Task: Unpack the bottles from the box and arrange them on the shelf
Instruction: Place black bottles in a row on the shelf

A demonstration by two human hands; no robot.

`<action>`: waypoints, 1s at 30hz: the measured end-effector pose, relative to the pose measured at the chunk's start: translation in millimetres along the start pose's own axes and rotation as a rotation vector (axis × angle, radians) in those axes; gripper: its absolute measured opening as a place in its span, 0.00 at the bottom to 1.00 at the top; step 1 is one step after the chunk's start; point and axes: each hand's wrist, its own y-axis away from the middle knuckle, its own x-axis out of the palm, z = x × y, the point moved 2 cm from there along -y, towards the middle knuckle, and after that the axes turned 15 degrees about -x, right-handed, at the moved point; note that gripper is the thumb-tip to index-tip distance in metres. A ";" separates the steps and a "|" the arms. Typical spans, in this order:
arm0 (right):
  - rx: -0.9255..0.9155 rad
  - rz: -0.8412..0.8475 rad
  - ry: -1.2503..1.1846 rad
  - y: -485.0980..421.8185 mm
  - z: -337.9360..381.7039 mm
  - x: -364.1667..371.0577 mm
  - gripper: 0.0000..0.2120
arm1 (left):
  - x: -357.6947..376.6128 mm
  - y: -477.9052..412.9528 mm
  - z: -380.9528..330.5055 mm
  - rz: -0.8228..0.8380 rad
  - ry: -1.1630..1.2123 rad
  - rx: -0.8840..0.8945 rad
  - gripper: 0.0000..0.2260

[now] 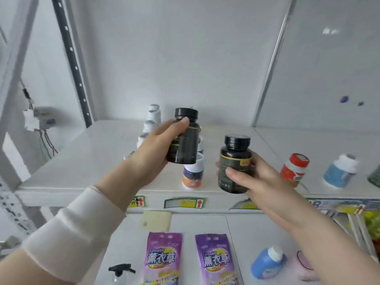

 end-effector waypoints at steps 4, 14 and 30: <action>-0.009 -0.106 0.060 -34.0 6.8 -49.8 0.15 | 30.4 -54.5 -22.9 0.034 -0.104 -0.019 0.14; 0.147 -0.105 0.138 -144.7 -26.5 -117.1 0.21 | 73.1 -209.8 -43.1 0.091 -0.331 -0.062 0.12; 0.254 0.050 0.554 -270.4 -142.5 -133.7 0.31 | 71.1 -388.2 -8.3 -0.017 -0.970 -0.156 0.13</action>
